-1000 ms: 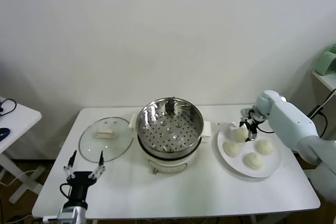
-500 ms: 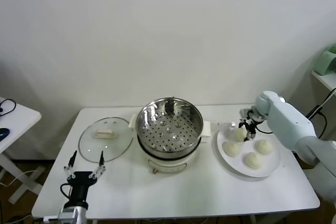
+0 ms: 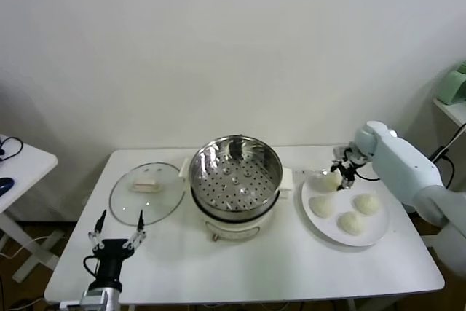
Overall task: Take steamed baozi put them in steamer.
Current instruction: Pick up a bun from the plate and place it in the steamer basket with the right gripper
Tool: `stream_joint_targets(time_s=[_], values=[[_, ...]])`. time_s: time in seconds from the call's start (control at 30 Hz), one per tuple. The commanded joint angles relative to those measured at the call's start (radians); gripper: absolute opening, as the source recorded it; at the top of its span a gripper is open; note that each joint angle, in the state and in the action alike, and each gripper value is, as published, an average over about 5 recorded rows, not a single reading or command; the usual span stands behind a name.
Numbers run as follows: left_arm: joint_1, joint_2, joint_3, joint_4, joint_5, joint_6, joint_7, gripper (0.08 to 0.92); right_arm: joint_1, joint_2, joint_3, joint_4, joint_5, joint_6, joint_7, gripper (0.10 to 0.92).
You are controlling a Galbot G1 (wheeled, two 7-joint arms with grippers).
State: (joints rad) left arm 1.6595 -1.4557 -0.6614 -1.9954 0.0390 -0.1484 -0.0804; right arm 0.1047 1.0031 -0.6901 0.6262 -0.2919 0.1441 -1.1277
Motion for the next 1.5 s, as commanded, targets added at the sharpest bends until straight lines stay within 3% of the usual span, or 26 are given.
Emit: stream_joint_targets(time_s=[0.03,0.23,0.33,0.57,0.7,0.9,1.5], values=[[-0.002,0.002,0.002,-0.005,-0.002,0.013,-0.003,0.823,0.223,-0.047,-0.231,0.185,0.199,0.012,-0.027,0.687],[0.003,0.001,0.007,-0.015,-0.033,0.028,-0.002,0.823,0.478,-0.061,-0.448,0.347,0.329,0.054,-0.046,0.687],[0.006,0.000,0.016,-0.024,-0.067,0.041,-0.003,0.823,0.576,-0.052,-0.531,0.463,0.326,0.089,-0.052,0.687],[0.000,-0.001,0.026,-0.042,-0.100,0.067,-0.005,0.823,0.604,0.030,-0.526,0.723,0.111,0.192,-0.051,0.687],[0.008,-0.001,0.029,-0.051,-0.096,0.070,-0.006,0.823,0.551,0.104,-0.483,0.786,-0.031,0.244,-0.053,0.687],[0.014,-0.025,0.040,-0.069,-0.078,0.075,-0.007,0.823,0.451,0.206,-0.460,0.740,-0.199,0.296,-0.056,0.691],[0.015,-0.010,0.014,-0.079,-0.093,0.084,-0.006,0.823,0.216,0.402,-0.367,0.451,-0.430,0.381,-0.034,0.687]])
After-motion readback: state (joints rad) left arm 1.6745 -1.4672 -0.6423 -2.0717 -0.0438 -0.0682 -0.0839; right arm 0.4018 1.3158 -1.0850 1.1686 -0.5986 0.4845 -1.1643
